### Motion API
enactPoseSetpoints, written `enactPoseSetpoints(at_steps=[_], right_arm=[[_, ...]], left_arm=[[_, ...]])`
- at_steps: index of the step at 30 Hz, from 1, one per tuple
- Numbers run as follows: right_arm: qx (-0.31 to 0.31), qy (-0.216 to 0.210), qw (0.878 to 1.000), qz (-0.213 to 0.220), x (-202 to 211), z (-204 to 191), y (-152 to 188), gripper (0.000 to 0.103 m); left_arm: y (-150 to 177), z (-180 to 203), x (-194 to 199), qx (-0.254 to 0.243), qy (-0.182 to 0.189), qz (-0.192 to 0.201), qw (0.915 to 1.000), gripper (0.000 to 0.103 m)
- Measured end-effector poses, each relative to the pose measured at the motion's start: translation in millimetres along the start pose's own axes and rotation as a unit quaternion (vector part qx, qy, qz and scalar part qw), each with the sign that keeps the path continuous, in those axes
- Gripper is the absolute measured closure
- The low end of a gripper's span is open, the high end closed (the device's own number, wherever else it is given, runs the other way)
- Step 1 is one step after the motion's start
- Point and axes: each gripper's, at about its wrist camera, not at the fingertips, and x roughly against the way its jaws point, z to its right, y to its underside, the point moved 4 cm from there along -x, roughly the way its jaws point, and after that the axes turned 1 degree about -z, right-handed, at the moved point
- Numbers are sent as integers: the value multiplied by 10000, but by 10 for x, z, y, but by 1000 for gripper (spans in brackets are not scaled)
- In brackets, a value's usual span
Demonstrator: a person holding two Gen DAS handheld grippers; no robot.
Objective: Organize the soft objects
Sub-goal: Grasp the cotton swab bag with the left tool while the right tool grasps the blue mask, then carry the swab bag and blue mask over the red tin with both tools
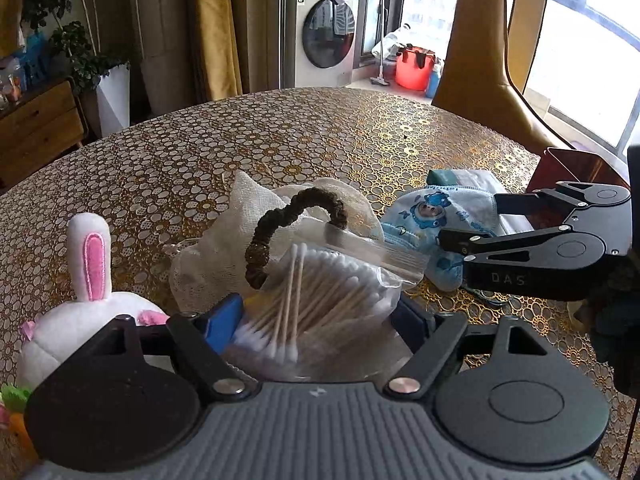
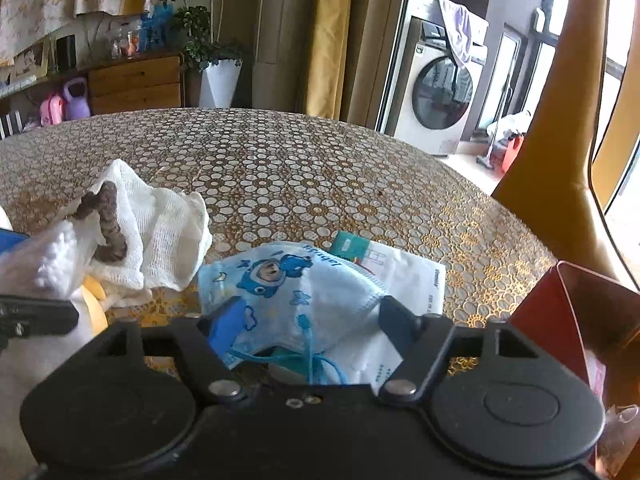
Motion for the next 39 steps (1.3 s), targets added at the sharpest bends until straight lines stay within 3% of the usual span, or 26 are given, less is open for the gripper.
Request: enactPoseSetpoints(at_steps=[8, 13, 24, 39], right_arm=[[283, 216, 9993, 128, 43, -41, -2, 79], [137, 169, 9995, 245, 114, -47, -20, 93], [-353, -258, 9971, 622, 473, -8, -57, 101], [-706, -717, 9891, 1077, 1292, 134, -29, 102]], left_arm=[[24, -40, 55, 179, -79, 90, 9998, 39], [33, -56, 97, 221, -115, 163, 9996, 46], [-15, -105, 256, 426, -107, 297, 9986, 65], [-109, -16, 759, 669, 105, 495, 9965, 68]])
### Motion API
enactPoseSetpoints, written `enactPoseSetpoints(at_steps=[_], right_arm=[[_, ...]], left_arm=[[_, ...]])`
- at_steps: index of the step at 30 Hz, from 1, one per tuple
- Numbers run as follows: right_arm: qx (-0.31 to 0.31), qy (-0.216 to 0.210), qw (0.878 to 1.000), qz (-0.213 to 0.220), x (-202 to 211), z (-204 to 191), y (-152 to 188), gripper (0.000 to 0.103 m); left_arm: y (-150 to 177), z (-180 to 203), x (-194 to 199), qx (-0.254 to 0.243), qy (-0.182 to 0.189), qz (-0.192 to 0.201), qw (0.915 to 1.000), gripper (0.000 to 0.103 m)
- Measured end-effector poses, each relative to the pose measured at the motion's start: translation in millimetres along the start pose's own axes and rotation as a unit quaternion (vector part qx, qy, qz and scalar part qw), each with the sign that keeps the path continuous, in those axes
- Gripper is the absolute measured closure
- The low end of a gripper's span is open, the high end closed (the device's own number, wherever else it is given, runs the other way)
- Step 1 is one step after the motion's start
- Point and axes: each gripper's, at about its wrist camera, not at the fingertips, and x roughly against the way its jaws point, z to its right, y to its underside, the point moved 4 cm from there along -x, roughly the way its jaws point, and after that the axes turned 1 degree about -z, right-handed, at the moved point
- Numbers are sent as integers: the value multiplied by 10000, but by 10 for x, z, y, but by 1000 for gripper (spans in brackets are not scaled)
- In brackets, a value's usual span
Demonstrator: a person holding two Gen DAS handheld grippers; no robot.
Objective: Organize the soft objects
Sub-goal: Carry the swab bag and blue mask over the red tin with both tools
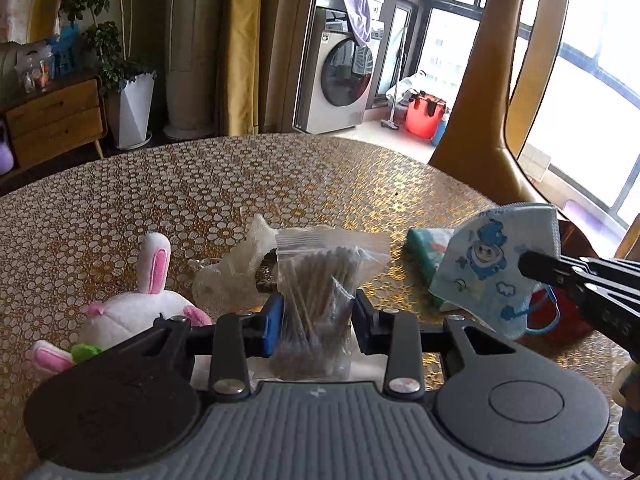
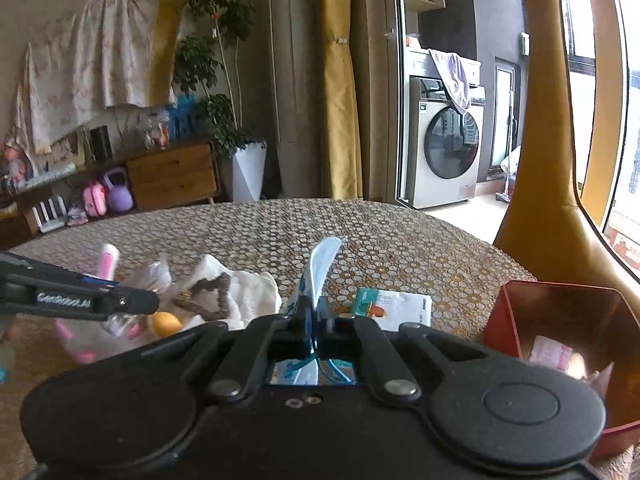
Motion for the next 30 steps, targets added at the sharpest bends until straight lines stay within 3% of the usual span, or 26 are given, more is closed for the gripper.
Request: enactPoseSetpoints(at_steps=[14, 30], right_arm=[[-336, -22, 9990, 306, 836, 278, -56, 101], [-819, 535, 9935, 587, 1196, 1086, 56, 101]], left_arm=[[-150, 749, 564, -316, 350, 258, 9986, 68], [-137, 2117, 412, -1146, 835, 167, 9898, 68]])
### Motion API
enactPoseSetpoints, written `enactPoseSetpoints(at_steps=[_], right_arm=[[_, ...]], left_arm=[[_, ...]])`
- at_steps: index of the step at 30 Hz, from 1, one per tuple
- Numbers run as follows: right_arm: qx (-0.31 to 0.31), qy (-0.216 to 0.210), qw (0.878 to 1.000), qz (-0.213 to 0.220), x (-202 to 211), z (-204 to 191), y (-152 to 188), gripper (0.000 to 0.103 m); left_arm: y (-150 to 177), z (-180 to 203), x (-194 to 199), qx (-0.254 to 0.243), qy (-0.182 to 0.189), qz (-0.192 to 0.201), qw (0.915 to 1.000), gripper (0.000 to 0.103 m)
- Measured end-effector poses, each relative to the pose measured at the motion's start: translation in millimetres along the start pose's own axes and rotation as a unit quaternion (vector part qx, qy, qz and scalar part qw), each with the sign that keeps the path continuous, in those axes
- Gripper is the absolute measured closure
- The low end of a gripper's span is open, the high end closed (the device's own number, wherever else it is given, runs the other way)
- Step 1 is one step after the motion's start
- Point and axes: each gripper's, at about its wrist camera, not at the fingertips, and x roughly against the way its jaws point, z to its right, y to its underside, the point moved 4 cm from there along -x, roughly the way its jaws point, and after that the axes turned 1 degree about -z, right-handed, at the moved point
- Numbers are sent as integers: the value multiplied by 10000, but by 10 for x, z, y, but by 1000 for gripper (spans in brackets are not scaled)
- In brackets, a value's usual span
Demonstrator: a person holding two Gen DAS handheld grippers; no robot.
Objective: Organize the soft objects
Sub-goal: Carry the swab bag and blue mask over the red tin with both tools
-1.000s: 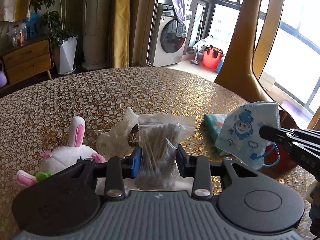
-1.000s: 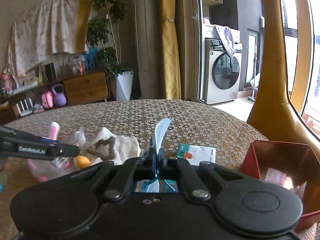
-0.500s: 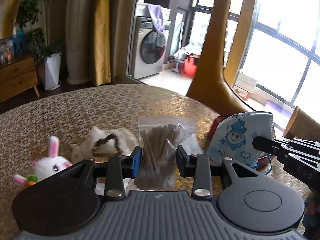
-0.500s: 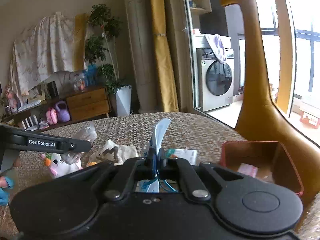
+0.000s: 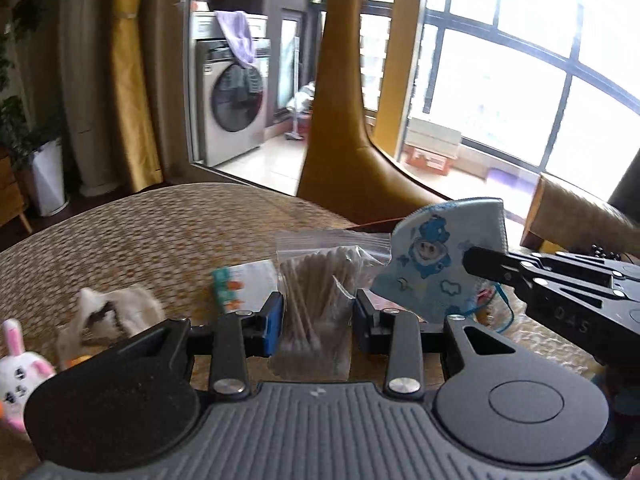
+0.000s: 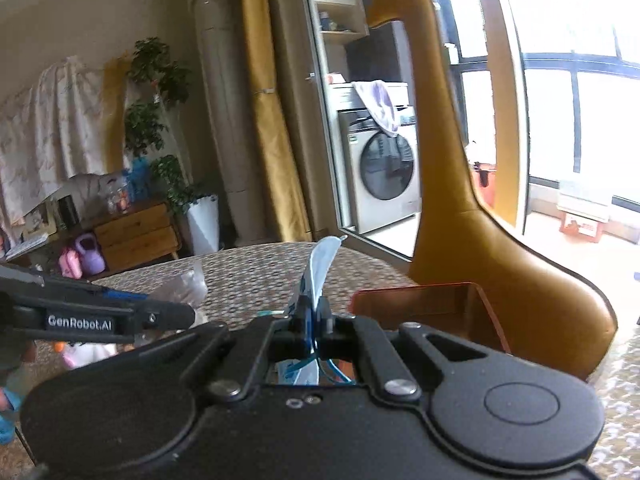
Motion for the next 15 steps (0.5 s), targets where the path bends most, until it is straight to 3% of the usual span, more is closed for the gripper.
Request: enactPoseSetpoints(at_steps=[15], right_arm=[[-519, 575, 9970, -33, -148, 894, 148, 101]], left_arm=[[-186, 717, -862, -336, 214, -473, 9981, 67]])
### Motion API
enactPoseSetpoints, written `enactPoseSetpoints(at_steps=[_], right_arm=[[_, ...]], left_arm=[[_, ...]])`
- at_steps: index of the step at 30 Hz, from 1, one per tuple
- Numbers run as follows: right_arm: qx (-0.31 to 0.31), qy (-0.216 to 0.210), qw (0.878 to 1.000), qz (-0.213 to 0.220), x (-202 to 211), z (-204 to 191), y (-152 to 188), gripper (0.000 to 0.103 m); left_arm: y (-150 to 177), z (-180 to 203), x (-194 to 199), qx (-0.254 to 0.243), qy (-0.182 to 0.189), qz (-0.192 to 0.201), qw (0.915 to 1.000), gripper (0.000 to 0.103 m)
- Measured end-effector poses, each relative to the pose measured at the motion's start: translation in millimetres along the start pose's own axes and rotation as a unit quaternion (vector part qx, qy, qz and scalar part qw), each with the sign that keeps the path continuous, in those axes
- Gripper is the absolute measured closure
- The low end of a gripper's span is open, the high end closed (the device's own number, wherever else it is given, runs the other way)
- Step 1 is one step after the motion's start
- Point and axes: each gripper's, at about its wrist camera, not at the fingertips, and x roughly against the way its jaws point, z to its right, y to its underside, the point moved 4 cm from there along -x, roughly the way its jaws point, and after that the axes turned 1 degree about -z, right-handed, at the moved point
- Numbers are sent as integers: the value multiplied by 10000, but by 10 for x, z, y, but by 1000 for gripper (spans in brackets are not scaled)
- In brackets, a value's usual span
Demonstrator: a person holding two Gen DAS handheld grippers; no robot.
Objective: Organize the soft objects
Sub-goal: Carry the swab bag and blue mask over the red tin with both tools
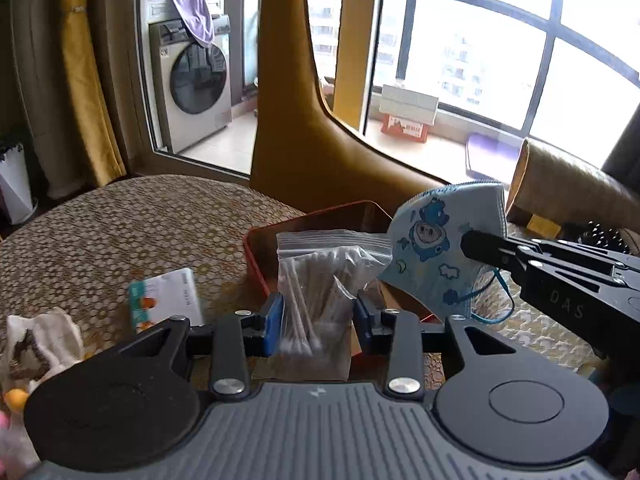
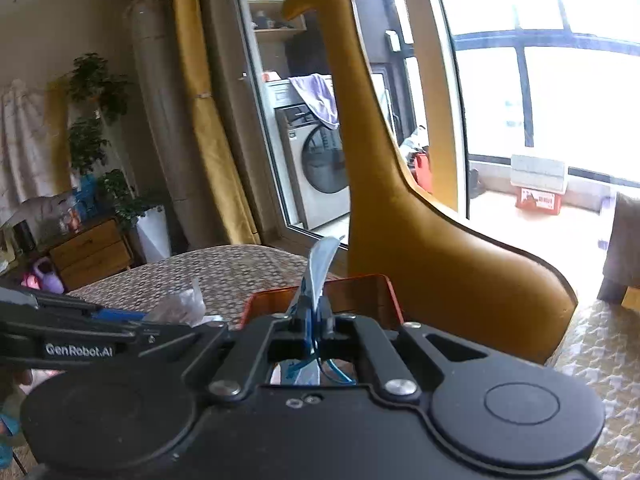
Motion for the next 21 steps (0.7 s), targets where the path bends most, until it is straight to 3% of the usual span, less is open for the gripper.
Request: enactPoseSetpoints(at_steps=[10, 21], right_arm=[[-143, 91, 9995, -279, -459, 198, 110, 101], [-214, -17, 9968, -764, -778, 248, 283, 101]], left_arm=[[-224, 173, -645, 45, 12, -273, 9996, 66], [-204, 100, -1232, 235, -187, -671, 9973, 66]])
